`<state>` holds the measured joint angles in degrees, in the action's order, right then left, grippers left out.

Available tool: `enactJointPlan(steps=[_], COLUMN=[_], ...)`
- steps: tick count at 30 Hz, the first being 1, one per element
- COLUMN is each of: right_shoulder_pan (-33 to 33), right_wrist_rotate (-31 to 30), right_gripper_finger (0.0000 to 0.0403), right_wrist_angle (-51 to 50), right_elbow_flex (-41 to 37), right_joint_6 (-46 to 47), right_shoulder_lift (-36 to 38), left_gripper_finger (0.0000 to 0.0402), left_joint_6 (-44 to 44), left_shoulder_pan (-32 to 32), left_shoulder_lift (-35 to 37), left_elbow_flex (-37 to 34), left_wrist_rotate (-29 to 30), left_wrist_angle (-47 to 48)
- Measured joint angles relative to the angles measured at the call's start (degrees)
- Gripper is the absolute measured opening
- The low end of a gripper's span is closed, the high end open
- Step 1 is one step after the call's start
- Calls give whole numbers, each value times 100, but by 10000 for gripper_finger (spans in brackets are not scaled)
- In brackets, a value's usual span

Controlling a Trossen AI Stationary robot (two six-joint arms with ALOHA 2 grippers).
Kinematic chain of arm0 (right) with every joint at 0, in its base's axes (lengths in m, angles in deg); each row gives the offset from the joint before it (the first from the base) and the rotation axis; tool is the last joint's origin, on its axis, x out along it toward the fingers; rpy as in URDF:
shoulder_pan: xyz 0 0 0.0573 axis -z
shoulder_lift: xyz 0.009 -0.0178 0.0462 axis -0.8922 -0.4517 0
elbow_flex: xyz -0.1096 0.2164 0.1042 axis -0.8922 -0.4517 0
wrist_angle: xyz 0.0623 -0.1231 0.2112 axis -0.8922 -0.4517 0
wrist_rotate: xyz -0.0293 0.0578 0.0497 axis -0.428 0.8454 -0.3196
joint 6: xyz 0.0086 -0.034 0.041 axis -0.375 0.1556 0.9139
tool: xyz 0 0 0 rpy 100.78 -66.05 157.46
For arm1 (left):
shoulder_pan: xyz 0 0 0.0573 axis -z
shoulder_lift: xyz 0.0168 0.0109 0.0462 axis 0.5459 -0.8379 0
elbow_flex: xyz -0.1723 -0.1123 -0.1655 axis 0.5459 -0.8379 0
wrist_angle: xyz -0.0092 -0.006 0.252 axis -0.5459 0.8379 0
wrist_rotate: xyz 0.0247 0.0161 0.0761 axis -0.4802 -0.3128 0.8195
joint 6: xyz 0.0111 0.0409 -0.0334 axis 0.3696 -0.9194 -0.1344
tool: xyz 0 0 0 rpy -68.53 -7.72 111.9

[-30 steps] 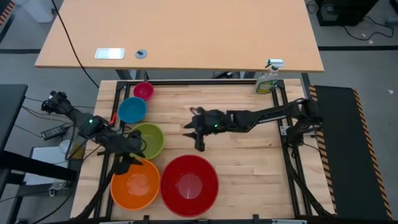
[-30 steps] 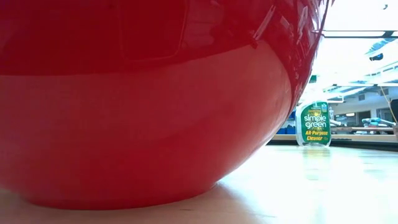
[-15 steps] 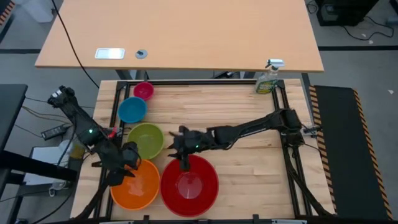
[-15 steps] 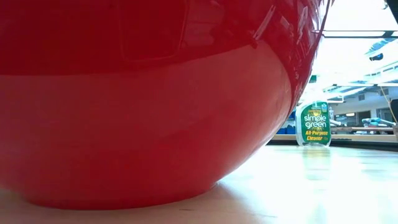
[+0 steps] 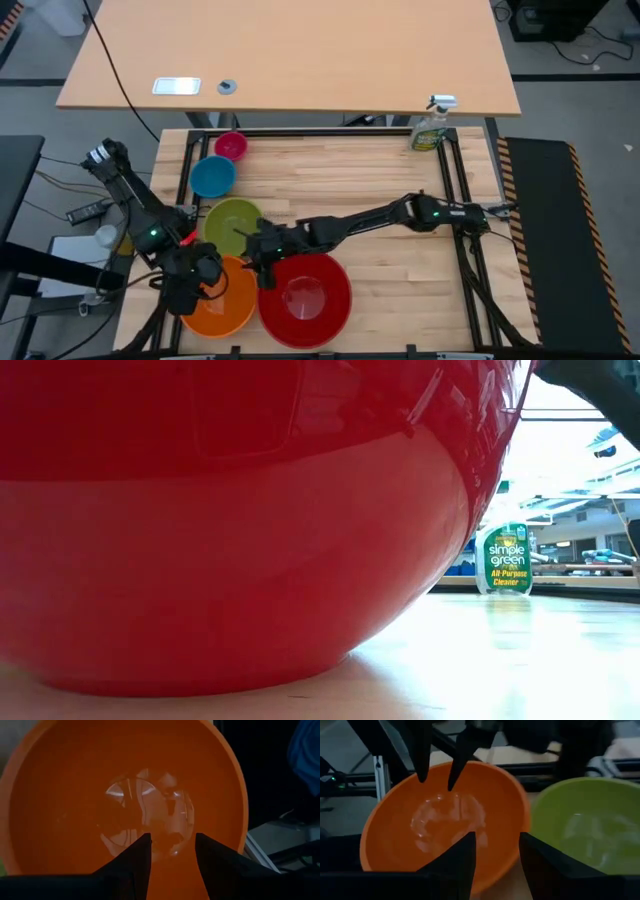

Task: Nest bowls inside each other
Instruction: Stack the orange bowl on the red bowl

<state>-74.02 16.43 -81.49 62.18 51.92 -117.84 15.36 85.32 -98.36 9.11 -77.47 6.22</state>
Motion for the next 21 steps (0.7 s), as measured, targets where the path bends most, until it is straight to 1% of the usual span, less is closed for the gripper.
enactJointPlan(steps=[4,6,9,12,14,17,21], right_shoulder_pan=[2,37,152,288,346,369,367], right_wrist_rotate=[22,42,153,562,623,822,913], right_gripper_finger=[158,160,173,197,214,233,236], right_wrist_angle=[-391,-323,-531,-626,-576,-699,-810], right_elbow_flex=[658,580,484,470,481,475,477], right_joint_6=[68,171,332,480,625,778,900], right_shoulder_lift=[-512,-538,-583,-611,-666,-669,-673], left_gripper_finger=[155,155,155,155,155,155,155], left_joint_6=[28,22,14,-35,-33,-34,-33], left_shoulder_pan=[240,343,448,491,493,491,491], left_shoulder_lift=[87,95,109,110,108,108,108], left_elbow_flex=[0,0,0,0,0,0,0], left_wrist_rotate=[54,124,187,317,443,458,460], left_wrist_angle=[-3,-1,10,36,90,173,284])
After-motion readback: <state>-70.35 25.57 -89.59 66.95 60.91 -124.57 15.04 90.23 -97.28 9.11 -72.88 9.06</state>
